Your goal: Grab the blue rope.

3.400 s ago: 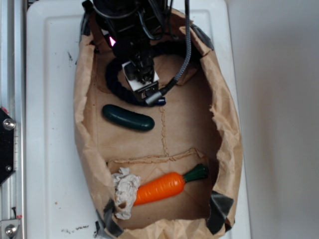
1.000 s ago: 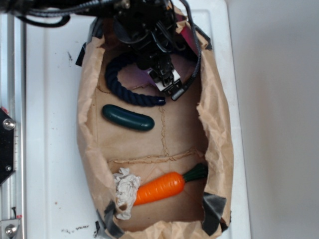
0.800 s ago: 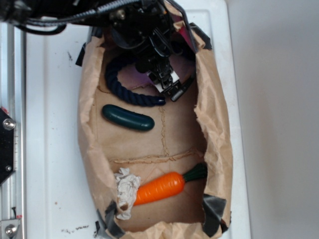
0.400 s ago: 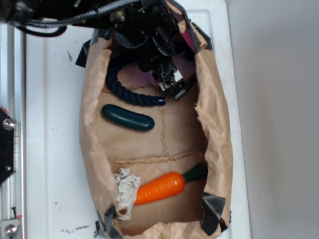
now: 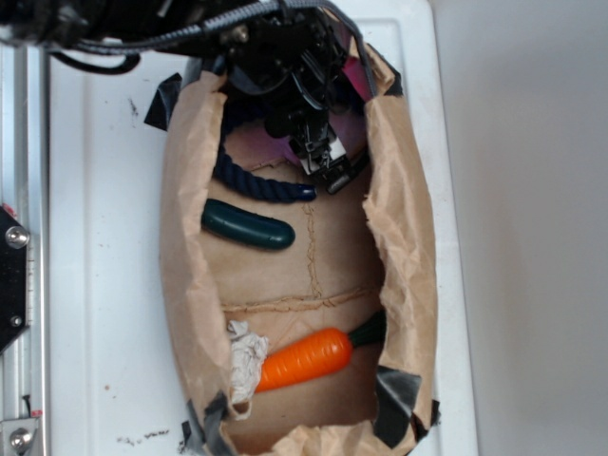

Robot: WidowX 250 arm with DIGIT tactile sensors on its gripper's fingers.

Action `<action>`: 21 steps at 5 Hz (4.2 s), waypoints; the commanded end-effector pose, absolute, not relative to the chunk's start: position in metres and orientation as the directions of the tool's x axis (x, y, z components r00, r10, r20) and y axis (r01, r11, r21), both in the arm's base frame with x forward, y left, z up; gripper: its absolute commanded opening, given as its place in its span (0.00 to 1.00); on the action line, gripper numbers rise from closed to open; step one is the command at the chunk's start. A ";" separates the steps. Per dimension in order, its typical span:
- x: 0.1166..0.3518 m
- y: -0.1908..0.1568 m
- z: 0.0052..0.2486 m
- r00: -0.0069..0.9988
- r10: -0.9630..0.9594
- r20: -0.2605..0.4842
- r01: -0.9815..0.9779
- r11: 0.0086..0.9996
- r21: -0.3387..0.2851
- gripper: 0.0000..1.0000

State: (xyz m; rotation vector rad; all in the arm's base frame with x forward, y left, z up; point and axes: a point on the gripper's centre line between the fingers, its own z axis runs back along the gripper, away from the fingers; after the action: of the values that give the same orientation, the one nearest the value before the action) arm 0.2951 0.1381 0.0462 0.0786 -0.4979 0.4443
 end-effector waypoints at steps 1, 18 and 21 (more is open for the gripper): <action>0.309 0.141 0.048 0.780 0.339 0.526 -0.443 0.893 0.081 1.00; 0.280 0.035 0.181 0.868 0.301 0.394 -0.275 0.953 -0.123 0.00; 0.266 0.027 0.234 0.937 0.227 0.264 -0.225 0.974 -0.038 0.00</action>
State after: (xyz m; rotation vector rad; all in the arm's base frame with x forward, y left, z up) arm 0.2617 0.0238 0.2058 -0.0034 -0.1907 0.2444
